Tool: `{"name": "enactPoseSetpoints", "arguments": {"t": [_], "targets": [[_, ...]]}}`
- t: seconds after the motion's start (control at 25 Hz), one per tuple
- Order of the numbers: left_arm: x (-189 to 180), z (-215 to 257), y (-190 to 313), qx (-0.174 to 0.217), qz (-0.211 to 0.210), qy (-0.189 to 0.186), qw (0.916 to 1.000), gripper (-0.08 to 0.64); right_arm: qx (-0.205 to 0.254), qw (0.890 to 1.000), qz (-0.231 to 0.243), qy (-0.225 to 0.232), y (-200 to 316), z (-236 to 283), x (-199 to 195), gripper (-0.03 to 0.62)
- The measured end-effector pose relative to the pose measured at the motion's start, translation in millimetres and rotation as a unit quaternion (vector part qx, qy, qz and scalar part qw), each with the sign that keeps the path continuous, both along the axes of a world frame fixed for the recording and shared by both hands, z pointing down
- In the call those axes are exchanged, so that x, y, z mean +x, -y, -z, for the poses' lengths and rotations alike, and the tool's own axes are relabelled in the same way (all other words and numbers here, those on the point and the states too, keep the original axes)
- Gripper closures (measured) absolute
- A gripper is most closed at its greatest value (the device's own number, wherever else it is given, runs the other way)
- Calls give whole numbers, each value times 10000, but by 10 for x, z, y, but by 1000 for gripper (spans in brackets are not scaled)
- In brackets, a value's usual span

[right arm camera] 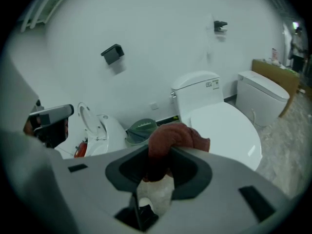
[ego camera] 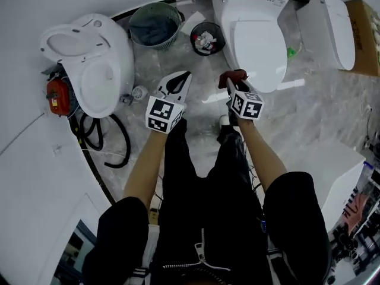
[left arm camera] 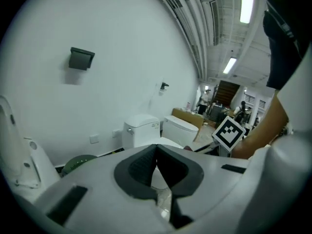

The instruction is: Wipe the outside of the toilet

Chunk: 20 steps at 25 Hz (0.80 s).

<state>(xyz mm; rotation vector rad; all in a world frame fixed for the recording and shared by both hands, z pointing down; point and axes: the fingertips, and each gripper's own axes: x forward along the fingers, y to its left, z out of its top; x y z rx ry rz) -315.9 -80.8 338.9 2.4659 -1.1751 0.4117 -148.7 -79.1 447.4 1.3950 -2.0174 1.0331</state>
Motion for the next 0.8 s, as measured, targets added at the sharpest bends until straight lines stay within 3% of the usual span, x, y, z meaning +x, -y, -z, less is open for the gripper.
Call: {"name": "enactPoseSetpoints", "arguments": {"t": [0.16,0.28,0.8], "targets": [[-104,-386,243,-128,-702,22,9974,560,-99,9949,-993,119,60,-277,-124,468],[-126,-673,546,-129,-941,8,9955,560,-195,9884,-1495,164,254,-570,-187,469],[251,-2089,1326,-332,-1571,-39,9870,560,-484,9636,-2567,560,1137,-2344,-126,469]]}}
